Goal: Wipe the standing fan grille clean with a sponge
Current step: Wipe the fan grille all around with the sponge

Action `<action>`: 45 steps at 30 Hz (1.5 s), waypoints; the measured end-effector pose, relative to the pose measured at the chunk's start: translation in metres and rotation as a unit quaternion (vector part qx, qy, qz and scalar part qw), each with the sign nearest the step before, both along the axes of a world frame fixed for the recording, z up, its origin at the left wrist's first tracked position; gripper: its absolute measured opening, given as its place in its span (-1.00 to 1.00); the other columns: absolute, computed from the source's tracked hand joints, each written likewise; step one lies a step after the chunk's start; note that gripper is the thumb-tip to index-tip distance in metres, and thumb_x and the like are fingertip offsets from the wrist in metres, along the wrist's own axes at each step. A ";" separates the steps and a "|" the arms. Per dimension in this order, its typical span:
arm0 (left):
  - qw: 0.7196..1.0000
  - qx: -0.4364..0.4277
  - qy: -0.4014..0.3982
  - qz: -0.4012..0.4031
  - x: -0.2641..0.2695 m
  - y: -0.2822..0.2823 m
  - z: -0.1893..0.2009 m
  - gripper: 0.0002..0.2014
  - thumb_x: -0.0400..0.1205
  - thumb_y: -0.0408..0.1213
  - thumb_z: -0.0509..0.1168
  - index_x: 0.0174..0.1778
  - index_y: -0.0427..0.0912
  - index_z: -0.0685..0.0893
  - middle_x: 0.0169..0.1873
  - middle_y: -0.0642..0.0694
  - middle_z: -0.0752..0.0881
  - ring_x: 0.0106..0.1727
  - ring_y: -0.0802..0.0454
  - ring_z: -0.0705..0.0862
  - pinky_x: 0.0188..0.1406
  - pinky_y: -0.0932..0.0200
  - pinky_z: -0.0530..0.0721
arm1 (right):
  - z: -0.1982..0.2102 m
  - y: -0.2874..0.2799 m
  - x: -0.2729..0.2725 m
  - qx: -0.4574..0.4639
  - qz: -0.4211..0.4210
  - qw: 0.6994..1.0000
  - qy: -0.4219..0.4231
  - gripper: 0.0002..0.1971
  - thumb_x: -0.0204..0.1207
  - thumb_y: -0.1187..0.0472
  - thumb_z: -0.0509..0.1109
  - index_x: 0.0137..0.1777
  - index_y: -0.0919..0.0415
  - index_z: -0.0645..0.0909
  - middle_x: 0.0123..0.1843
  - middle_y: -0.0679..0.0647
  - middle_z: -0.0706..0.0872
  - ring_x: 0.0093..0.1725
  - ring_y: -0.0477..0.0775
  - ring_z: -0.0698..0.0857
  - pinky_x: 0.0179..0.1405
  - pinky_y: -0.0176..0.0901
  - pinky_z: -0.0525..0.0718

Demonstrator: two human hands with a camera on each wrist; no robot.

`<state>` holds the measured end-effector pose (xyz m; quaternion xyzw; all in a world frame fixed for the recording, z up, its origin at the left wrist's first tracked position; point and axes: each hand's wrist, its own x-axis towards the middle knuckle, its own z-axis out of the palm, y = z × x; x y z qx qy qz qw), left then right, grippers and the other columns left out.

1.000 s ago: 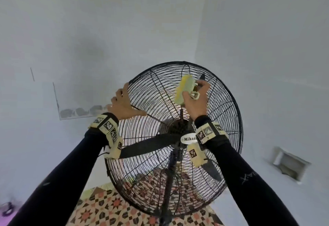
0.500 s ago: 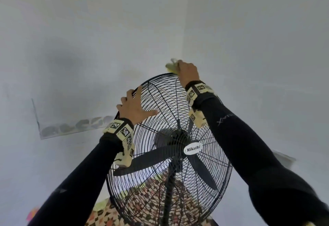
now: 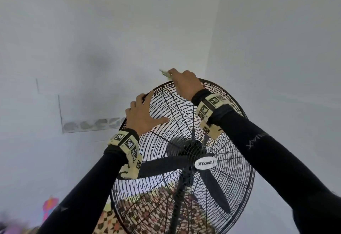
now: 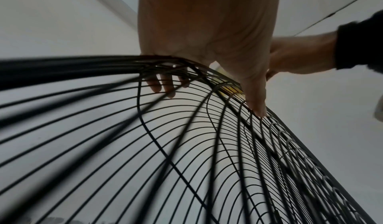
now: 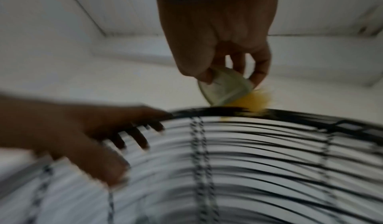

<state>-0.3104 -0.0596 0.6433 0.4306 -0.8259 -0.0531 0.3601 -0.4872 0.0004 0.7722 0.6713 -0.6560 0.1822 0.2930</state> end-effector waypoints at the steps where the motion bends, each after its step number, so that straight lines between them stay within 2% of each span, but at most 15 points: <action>1: 1.000 0.000 0.003 0.002 0.000 -0.001 0.000 0.21 0.36 0.61 0.38 0.83 0.16 0.03 0.74 -0.09 0.19 0.61 -0.29 0.36 0.52 -0.34 0.39 | 0.002 0.000 0.004 0.003 0.069 0.997 -0.030 -0.56 0.71 0.30 0.19 0.58 0.13 0.36 -0.22 0.22 0.65 -0.36 0.20 0.58 -0.36 -0.07 0.46; 3: 1.000 -0.006 0.008 0.002 -0.001 -0.002 -0.002 0.21 0.35 0.60 0.40 0.83 0.16 0.05 0.73 -0.09 0.22 0.59 -0.30 0.39 0.50 -0.35 0.43 | 0.014 0.000 -0.001 -0.037 0.158 0.980 -0.116 -0.46 0.68 0.30 0.18 0.64 -0.01 0.27 -0.36 0.16 0.63 -0.47 0.14 0.57 -0.45 -0.09 0.52; 5: 1.000 -0.010 0.006 0.006 -0.001 0.000 -0.001 0.21 0.35 0.60 0.41 0.83 0.17 0.03 0.73 -0.09 0.22 0.60 -0.29 0.39 0.50 -0.35 0.43 | 0.025 0.002 -0.017 -0.087 0.120 0.978 -0.148 -0.39 0.63 0.33 0.18 0.66 -0.07 0.21 -0.34 0.15 0.62 -0.41 0.21 0.60 -0.40 -0.07 0.53; 8: 1.000 -0.003 0.002 0.013 0.000 0.003 -0.001 0.22 0.35 0.60 0.39 0.84 0.17 0.02 0.73 -0.09 0.21 0.61 -0.28 0.38 0.51 -0.36 0.44 | 0.026 0.008 -0.041 -0.070 -0.034 0.993 -0.083 -0.35 0.52 0.50 0.17 0.55 -0.02 0.25 -0.14 0.17 0.60 -0.21 0.27 0.62 -0.25 0.02 0.47; 12: 1.000 -0.007 0.002 0.020 -0.001 0.005 0.001 0.21 0.34 0.61 0.37 0.84 0.17 0.03 0.73 -0.11 0.22 0.61 -0.29 0.38 0.52 -0.37 0.44 | 0.002 0.005 -0.043 0.056 -0.099 0.993 0.028 -0.44 0.54 0.47 0.25 0.49 0.09 0.28 0.01 0.23 0.61 -0.01 0.32 0.66 -0.10 0.19 0.69; 16: 1.000 -0.001 0.004 0.016 0.000 0.003 0.000 0.21 0.36 0.60 0.39 0.83 0.18 0.01 0.73 -0.11 0.21 0.62 -0.29 0.37 0.52 -0.36 0.41 | 0.005 0.011 -0.030 0.017 -0.061 0.998 0.016 -0.56 0.56 0.46 0.23 0.41 0.18 0.37 -0.24 0.13 0.50 -0.17 0.31 0.61 -0.29 0.06 0.52; 19: 1.000 0.001 0.002 0.010 0.000 0.001 0.000 0.20 0.36 0.62 0.37 0.83 0.19 0.00 0.73 -0.10 0.20 0.62 -0.30 0.36 0.53 -0.35 0.42 | 0.010 0.020 -0.006 -0.016 0.039 0.999 -0.034 -0.69 0.65 0.36 0.20 0.37 0.18 0.41 -0.36 0.04 0.47 -0.39 0.20 0.54 -0.42 -0.07 0.34; 22: 1.000 0.002 -0.011 -0.001 0.002 0.003 0.001 0.21 0.36 0.65 0.34 0.83 0.19 -0.03 0.72 -0.12 0.21 0.59 -0.30 0.38 0.51 -0.33 0.43 | 0.022 0.025 0.010 -0.016 0.147 0.975 -0.165 -0.78 0.68 0.31 0.18 0.29 0.11 0.42 -0.27 0.08 0.63 -0.40 0.10 0.60 -0.43 -0.13 0.52; 25: 1.000 -0.004 -0.014 -0.013 0.005 0.004 0.000 0.21 0.39 0.65 0.31 0.83 0.17 -0.06 0.72 -0.15 0.20 0.58 -0.31 0.37 0.50 -0.32 0.40 | 0.043 0.022 -0.016 -0.099 0.048 0.965 -0.240 -0.69 0.61 0.40 0.13 0.23 0.00 0.40 -0.14 0.26 0.68 -0.19 0.36 0.70 -0.29 0.05 0.55; 29: 1.000 -0.011 -0.014 -0.021 0.005 0.006 -0.003 0.19 0.43 0.63 0.29 0.85 0.13 -0.09 0.73 -0.18 0.17 0.58 -0.31 0.35 0.49 -0.31 0.38 | 0.029 0.013 -0.030 -0.035 -0.119 0.983 -0.136 -0.54 0.52 0.50 0.19 0.32 0.03 0.40 -0.15 0.26 0.69 -0.25 0.30 0.66 -0.27 0.05 0.59; 34: 0.999 0.001 -0.028 -0.026 0.006 0.005 -0.004 0.18 0.48 0.57 0.30 0.85 0.08 -0.13 0.73 -0.20 0.10 0.61 -0.32 0.28 0.50 -0.33 0.35 | -0.008 0.013 0.041 0.011 0.030 0.999 0.007 -0.67 0.60 0.43 0.22 0.30 0.11 0.46 -0.45 -0.01 0.44 -0.52 -0.01 0.38 -0.48 -0.08 0.33; 38: 0.998 0.021 -0.051 -0.034 0.009 0.005 0.002 0.21 0.46 0.52 0.39 0.83 0.04 -0.12 0.70 -0.23 0.11 0.60 -0.37 0.29 0.48 -0.40 0.38 | 0.018 0.019 0.050 0.006 0.115 0.987 -0.110 -0.72 0.57 0.36 0.17 0.18 0.01 0.42 -0.18 0.10 0.66 -0.36 0.12 0.59 -0.35 -0.12 0.53; 41: 0.995 0.029 -0.076 -0.050 0.007 0.001 0.019 0.28 0.39 0.45 0.53 0.78 -0.12 -0.06 0.71 -0.27 0.09 0.66 -0.38 0.22 0.58 -0.44 0.34 | 0.030 0.025 0.011 -0.121 -0.037 0.966 -0.225 -0.73 0.55 0.39 0.15 0.14 0.04 0.45 -0.08 0.19 0.69 -0.27 0.23 0.60 -0.29 -0.07 0.50; 43: 0.994 0.033 -0.078 -0.071 0.002 -0.002 0.026 0.35 0.33 0.49 0.53 0.76 -0.24 -0.03 0.73 -0.29 0.11 0.70 -0.35 0.19 0.63 -0.42 0.30 | 0.019 0.031 -0.005 -0.124 -0.129 0.950 -0.255 -0.69 0.55 0.46 0.17 0.14 0.06 0.50 -0.01 0.29 0.72 -0.16 0.34 0.66 -0.27 -0.03 0.60; 45: 0.993 0.044 -0.066 -0.082 -0.001 -0.002 0.027 0.39 0.26 0.55 0.53 0.75 -0.23 0.00 0.68 -0.27 0.21 0.66 -0.31 0.25 0.58 -0.39 0.37 | -0.002 0.035 -0.001 -0.094 -0.130 0.961 -0.227 -0.71 0.55 0.47 0.21 0.13 0.11 0.56 -0.05 0.29 0.74 -0.16 0.33 0.68 -0.35 -0.11 0.50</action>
